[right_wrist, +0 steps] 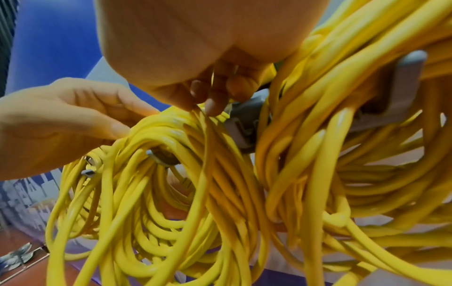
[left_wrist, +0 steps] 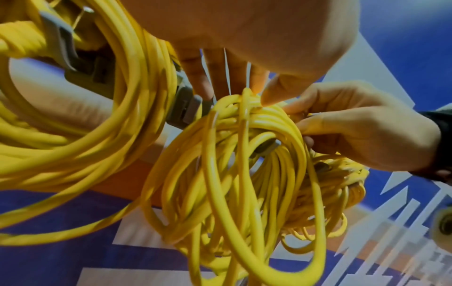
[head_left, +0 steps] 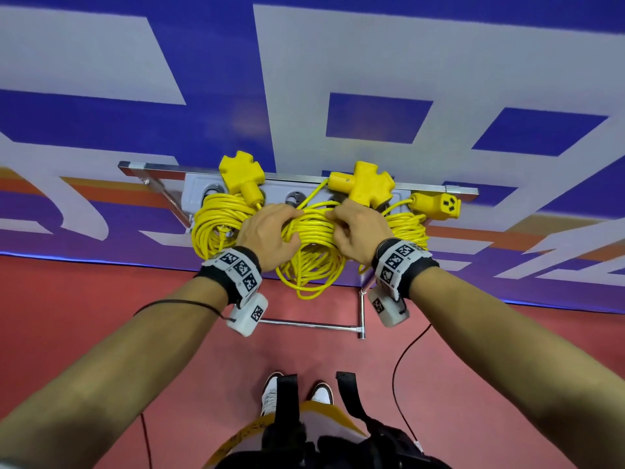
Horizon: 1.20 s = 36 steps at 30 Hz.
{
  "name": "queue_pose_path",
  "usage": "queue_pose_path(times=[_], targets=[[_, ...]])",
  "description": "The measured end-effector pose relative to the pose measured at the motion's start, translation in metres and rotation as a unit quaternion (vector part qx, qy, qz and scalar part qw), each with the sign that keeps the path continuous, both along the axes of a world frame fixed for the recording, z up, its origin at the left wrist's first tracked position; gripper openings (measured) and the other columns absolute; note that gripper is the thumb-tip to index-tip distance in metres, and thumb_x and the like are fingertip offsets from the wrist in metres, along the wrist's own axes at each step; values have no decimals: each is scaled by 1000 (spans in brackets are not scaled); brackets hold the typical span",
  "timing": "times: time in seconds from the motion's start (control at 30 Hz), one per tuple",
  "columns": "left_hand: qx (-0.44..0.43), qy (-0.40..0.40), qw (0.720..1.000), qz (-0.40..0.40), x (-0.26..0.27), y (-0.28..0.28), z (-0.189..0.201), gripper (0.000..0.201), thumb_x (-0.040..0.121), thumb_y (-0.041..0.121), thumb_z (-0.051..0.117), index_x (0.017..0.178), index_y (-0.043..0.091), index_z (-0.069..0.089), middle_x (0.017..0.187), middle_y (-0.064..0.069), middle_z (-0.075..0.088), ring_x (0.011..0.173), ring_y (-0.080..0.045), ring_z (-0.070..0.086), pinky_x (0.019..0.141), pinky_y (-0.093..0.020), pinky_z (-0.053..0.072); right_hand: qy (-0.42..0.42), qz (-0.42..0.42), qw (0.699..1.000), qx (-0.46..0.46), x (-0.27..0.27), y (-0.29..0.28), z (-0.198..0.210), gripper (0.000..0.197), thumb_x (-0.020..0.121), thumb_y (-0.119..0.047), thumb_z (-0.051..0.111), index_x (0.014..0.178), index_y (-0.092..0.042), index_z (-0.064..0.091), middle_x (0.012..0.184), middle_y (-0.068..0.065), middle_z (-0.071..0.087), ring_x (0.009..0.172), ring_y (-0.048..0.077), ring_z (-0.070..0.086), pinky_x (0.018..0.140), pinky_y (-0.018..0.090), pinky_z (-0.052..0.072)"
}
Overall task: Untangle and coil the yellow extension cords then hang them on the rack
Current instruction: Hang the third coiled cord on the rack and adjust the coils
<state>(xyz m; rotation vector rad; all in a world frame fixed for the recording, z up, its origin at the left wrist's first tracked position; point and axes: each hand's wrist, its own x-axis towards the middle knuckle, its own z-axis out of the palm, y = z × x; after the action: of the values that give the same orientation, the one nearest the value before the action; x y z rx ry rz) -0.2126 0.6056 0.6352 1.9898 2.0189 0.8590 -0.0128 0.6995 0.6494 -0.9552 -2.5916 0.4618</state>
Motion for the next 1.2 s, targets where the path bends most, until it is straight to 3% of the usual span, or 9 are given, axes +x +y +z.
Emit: queue_pose_path(times=[0.2, 0.33, 0.43, 0.53, 0.67, 0.8, 0.93, 1.03, 1.2], targets=[[-12, -36, 999, -15, 1, -5, -7, 48, 83, 37, 52, 118, 8, 66, 109, -8, 62, 98, -27, 61, 79, -36, 53, -9, -16, 999, -49, -1, 1, 5, 30, 83, -21, 54, 105, -11, 70, 93, 7, 63, 87, 33, 62, 69, 34, 45], [-5, -67, 998, -8, 2, -6, -5, 38, 85, 28, 57, 117, 9, 65, 102, -6, 61, 80, -17, 51, 73, -26, 41, -29, -6, 999, -15, 0, -1, 4, 30, 84, -22, 57, 111, -13, 67, 99, 9, 63, 88, 36, 63, 66, 39, 50], [-16, -89, 996, -2, 0, -2, -4, 37, 85, 24, 56, 118, 10, 64, 103, -6, 63, 89, -21, 59, 74, -31, 48, -33, -17, 999, -18, 4, -1, 3, 37, 85, -28, 60, 120, -15, 61, 108, 9, 61, 88, 37, 63, 66, 42, 53], [-17, -73, 997, -12, -2, -2, -5, 41, 85, 25, 54, 121, 9, 63, 104, -7, 63, 94, -25, 61, 74, -34, 53, -81, -10, 996, -28, 6, -1, 3, 35, 84, -36, 59, 113, -17, 59, 104, 7, 59, 90, 37, 62, 68, 42, 51], [-12, -63, 998, -15, -2, -8, -8, 48, 82, 28, 59, 125, 8, 59, 109, -7, 61, 99, -23, 60, 79, -30, 50, -107, 0, 994, -38, 11, -6, 1, 48, 76, -47, 52, 114, -19, 59, 104, 3, 62, 93, 34, 62, 71, 40, 51], [0, -49, 999, -13, 0, -13, -11, 50, 81, 26, 64, 127, 8, 59, 118, -7, 60, 108, -22, 58, 88, -24, 44, -98, -2, 995, -34, 12, -10, -2, 58, 79, -48, 63, 129, -20, 53, 114, 3, 59, 99, 33, 62, 73, 38, 49], [1, -36, 999, -17, 3, -15, -12, 53, 80, 31, 63, 127, 9, 59, 124, -8, 58, 115, -25, 56, 95, -33, 47, -105, 14, 994, -24, 11, -15, -3, 73, 76, -53, 69, 138, -21, 45, 122, 3, 52, 102, 33, 61, 70, 40, 50], [2, -20, 1000, -12, 6, -16, -14, 53, 79, 32, 64, 127, 11, 59, 128, -9, 56, 118, -26, 54, 98, -36, 47, -114, 21, 993, -7, 12, -20, -2, 71, 75, -53, 69, 134, -20, 48, 118, 5, 54, 98, 33, 62, 66, 39, 50], [-2, 10, 1000, -7, 10, -18, -14, 67, 71, 26, 82, 132, 13, 56, 132, -8, 52, 121, -27, 51, 99, -39, 45, -168, 40, 985, 7, 15, -25, -1, 33, 87, -45, 60, 103, -16, 52, 93, 6, 64, 89, 33, 61, 63, 36, 45]])
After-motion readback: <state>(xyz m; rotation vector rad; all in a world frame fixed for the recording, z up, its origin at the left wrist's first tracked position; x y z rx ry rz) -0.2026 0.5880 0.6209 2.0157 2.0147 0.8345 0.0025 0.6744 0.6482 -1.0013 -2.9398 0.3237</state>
